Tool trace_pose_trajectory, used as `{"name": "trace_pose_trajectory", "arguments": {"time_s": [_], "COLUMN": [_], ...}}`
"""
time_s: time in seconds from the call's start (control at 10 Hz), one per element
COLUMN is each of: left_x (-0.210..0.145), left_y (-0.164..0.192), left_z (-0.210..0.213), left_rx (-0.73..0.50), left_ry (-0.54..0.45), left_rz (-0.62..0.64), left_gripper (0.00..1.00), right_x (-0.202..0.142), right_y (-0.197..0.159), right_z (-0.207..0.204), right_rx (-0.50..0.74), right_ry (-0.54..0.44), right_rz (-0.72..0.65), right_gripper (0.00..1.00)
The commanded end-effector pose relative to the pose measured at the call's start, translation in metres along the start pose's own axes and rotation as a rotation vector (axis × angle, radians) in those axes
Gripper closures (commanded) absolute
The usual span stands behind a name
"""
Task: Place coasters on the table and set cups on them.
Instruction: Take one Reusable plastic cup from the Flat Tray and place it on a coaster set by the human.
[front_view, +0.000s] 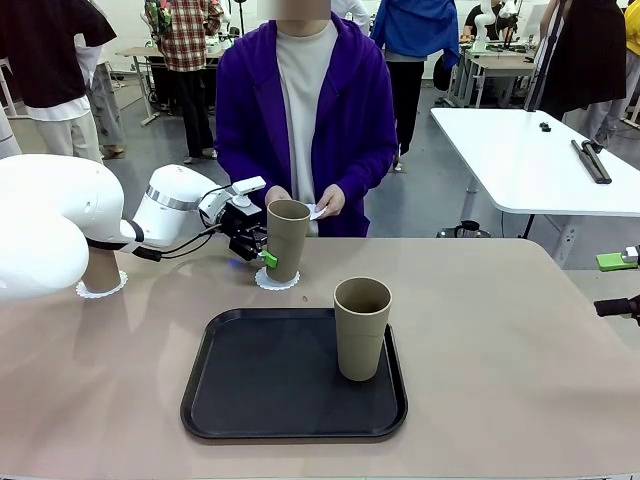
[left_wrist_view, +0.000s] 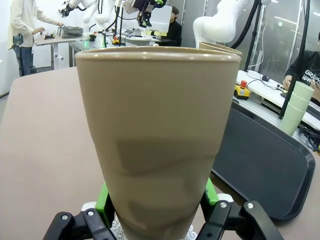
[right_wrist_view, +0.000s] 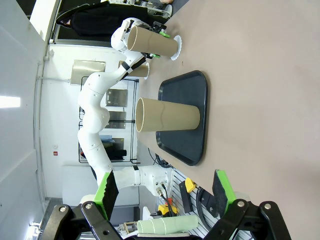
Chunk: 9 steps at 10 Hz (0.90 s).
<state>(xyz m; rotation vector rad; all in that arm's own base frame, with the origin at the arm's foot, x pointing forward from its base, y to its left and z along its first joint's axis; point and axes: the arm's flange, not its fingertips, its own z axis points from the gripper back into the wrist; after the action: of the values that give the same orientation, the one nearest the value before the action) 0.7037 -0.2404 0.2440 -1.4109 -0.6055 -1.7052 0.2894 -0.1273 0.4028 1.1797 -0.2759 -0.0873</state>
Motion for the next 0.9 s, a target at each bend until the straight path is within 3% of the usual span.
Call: {"name": "trace_pose_trajectory", "arguments": {"time_s": [0.0,0.8], "left_x": [0.0023,-0.0068], "left_y": [0.0163,0.0229], "left_z": [0.0083,0.0084], "left_rx": [-0.008,0.000], "left_ry": [0.037,0.036], "left_rz": [0.018,0.047], "left_gripper": [0.18,0.18], "right_x": [0.0007,0.0007], "right_y": [0.0011,0.0011], "right_z": [-0.0005,-0.0005], "right_rx": [0.011,0.011], "right_ry": [-0.002,-0.002], "right_rz": [0.008,0.008], "right_gripper": [0.00,0.00]}}
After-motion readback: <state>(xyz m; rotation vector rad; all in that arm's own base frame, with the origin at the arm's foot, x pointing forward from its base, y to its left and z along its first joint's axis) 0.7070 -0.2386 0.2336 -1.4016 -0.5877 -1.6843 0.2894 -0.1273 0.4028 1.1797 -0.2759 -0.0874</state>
